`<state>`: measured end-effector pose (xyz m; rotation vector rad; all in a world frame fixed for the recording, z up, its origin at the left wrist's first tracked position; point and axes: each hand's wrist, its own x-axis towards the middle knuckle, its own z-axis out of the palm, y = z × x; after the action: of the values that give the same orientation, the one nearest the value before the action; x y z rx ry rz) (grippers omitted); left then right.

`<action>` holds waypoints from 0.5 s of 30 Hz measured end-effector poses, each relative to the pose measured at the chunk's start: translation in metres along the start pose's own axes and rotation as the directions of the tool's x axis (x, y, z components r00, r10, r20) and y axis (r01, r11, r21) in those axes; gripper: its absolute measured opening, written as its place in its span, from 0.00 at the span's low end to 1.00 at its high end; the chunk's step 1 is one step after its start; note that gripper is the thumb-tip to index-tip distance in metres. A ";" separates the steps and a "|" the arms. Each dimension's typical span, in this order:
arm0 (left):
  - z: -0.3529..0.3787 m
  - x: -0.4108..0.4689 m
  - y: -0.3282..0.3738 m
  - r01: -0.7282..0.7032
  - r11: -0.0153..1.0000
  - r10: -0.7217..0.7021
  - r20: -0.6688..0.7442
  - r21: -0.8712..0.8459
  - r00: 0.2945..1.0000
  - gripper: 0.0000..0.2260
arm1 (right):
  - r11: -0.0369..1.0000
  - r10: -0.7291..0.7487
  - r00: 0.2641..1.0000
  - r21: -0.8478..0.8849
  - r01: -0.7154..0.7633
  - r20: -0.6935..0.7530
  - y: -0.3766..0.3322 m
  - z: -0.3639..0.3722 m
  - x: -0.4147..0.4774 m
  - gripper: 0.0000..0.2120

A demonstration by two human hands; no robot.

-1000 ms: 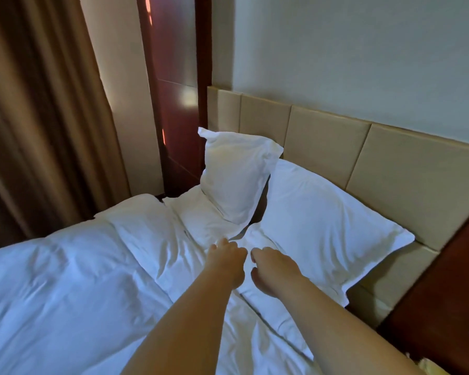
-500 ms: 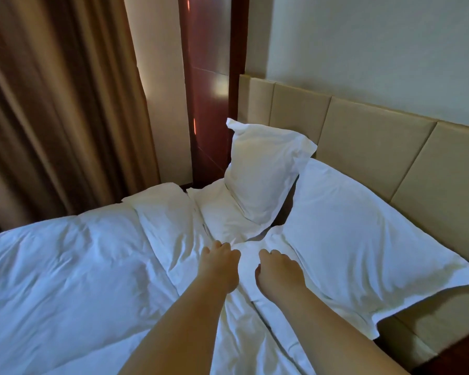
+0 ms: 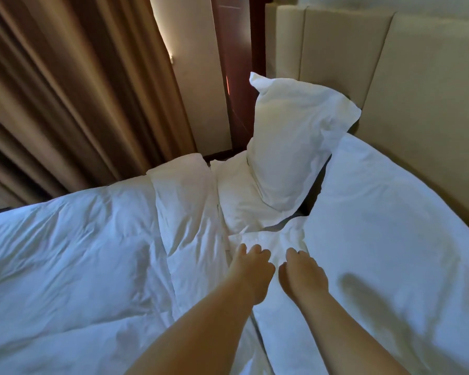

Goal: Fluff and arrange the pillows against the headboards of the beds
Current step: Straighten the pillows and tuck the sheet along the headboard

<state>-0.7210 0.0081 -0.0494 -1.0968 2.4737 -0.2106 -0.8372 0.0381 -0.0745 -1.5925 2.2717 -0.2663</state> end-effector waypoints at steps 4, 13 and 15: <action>0.019 0.013 0.004 0.134 0.990 -0.125 0.175 -0.043 0.977 0.15 | 1.000 -0.030 0.998 0.009 0.029 0.060 0.028 0.008 0.007 0.03; 0.069 0.018 0.023 0.194 0.975 -0.150 0.329 -0.105 0.932 0.18 | 1.000 0.004 0.976 -0.002 -0.003 0.216 0.064 0.055 0.004 0.06; 0.077 0.019 0.025 0.196 0.971 -0.142 0.327 -0.137 0.934 0.17 | 1.000 -0.001 0.972 0.003 0.000 0.236 0.063 0.062 0.001 0.04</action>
<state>-0.7150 0.0136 -0.1317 -1.3037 2.1426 0.1193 -0.8677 0.0623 -0.1537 -1.5340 2.0879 -0.0749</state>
